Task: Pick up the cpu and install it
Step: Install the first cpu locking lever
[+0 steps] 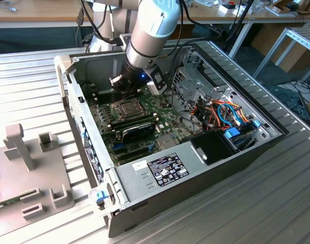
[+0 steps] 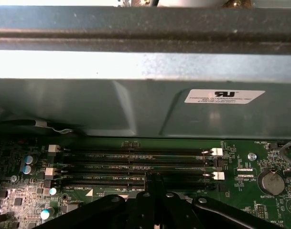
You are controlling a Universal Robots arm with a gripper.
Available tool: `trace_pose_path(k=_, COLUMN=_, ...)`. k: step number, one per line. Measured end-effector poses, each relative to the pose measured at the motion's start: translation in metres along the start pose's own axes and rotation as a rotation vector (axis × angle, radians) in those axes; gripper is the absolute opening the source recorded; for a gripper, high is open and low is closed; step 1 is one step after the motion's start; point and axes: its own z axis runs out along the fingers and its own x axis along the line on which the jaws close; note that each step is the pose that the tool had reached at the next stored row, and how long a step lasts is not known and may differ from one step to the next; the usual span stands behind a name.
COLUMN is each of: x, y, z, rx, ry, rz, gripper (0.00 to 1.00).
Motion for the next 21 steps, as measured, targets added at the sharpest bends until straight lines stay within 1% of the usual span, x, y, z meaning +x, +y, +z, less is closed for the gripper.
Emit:
trace_pose_path(k=13, x=-0.0030, y=-0.0015, z=0.0049, rx=-0.0001, ry=-0.0008, rz=0.003, gripper=0.11)
trace_pose_path(k=21, x=-0.0032, y=-0.0019, z=0.0065, rx=-0.0003, ry=-0.0010, rz=0.003, gripper=0.11)
